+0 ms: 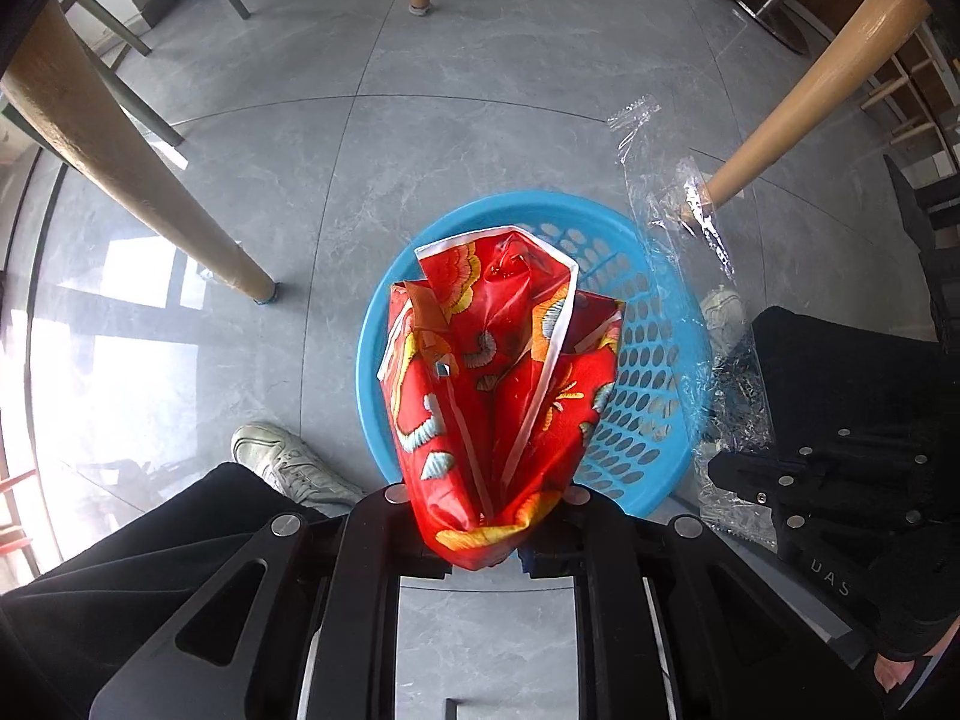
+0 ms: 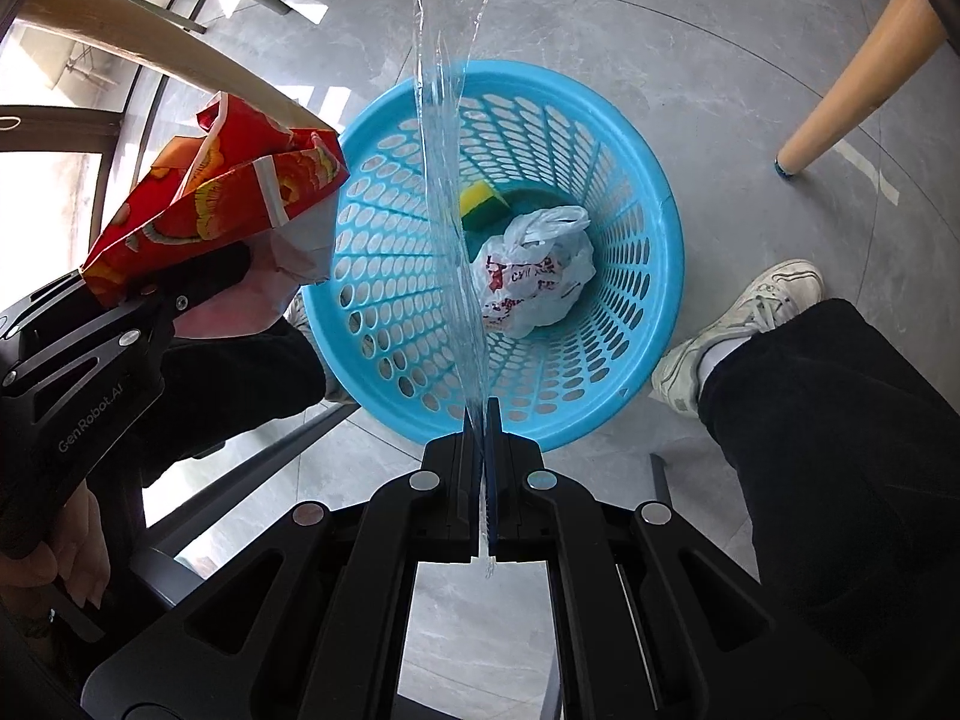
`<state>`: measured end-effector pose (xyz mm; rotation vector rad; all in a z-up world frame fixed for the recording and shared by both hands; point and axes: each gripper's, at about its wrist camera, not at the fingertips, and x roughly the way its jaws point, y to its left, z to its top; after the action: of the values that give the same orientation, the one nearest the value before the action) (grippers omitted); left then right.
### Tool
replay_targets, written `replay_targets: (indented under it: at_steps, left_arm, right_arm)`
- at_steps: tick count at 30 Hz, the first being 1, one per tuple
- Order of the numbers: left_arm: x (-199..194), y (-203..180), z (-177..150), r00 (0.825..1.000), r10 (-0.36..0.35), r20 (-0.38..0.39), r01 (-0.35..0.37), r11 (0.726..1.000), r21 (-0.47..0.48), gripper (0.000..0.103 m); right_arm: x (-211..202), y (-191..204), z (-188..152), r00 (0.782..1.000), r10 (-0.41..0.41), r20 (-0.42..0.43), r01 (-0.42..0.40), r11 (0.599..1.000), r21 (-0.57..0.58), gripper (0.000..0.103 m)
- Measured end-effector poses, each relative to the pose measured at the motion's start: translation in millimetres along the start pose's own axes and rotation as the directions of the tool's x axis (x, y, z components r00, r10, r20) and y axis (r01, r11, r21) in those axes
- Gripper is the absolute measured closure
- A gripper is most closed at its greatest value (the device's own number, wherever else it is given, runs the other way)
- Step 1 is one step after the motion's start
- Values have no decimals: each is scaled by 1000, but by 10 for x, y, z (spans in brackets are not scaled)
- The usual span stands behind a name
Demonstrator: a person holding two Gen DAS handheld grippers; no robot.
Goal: Collect trash
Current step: 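Open both tools to drop the red bag and wrapper into the basket, then raise both tools back toward the remaining items on the table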
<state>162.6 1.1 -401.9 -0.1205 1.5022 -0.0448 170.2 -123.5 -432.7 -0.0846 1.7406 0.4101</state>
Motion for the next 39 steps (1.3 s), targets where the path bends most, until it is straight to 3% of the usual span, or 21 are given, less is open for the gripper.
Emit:
replay_targets:
  at_steps: [7,9,11,12,23,25,29,31,34,39]
  left_arm:
    - [135,55,89,999,-26,-30,25,999,-32,82]
    - [131,74,99,999,-27,-23,26,999,-39,80]
    - [108,103,97,1000,-8,-8,8,999,-46,78]
    - [101,116,98,1000,-6,-6,5,999,-52,78]
    - [-109,275,10,999,45,5,-44,995,-91,74]
    - [-159,283,-12,999,51,8,-50,994,-93,69]
    - [-291,274,-85,999,40,18,-38,994,-106,66]
    - [-334,258,-135,999,47,14,-45,993,-112,66]
    - [-382,212,-212,999,37,2,-36,993,-112,65]
    - [-566,151,-356,1000,-12,23,15,991,-131,58]
  right_arm:
    - [104,-56,67,1000,-3,-10,3,1000,11,99]
    - [96,-63,76,1000,-7,-2,7,1000,8,94]
    - [82,-66,87,1000,-1,8,1,1000,11,78]
    - [75,-62,87,1000,0,11,0,1000,10,75]
    - [-51,-83,11,999,-40,38,40,999,3,70]
    - [-107,-80,-19,998,-39,51,39,999,1,69]
    - [-317,-69,-87,992,-49,120,50,999,-2,67]
    - [-394,-102,-137,990,-47,133,46,999,10,60]
    - [-497,-125,-236,988,-48,146,45,999,26,58]
    - [-789,-140,-434,977,-47,210,41,999,30,51]
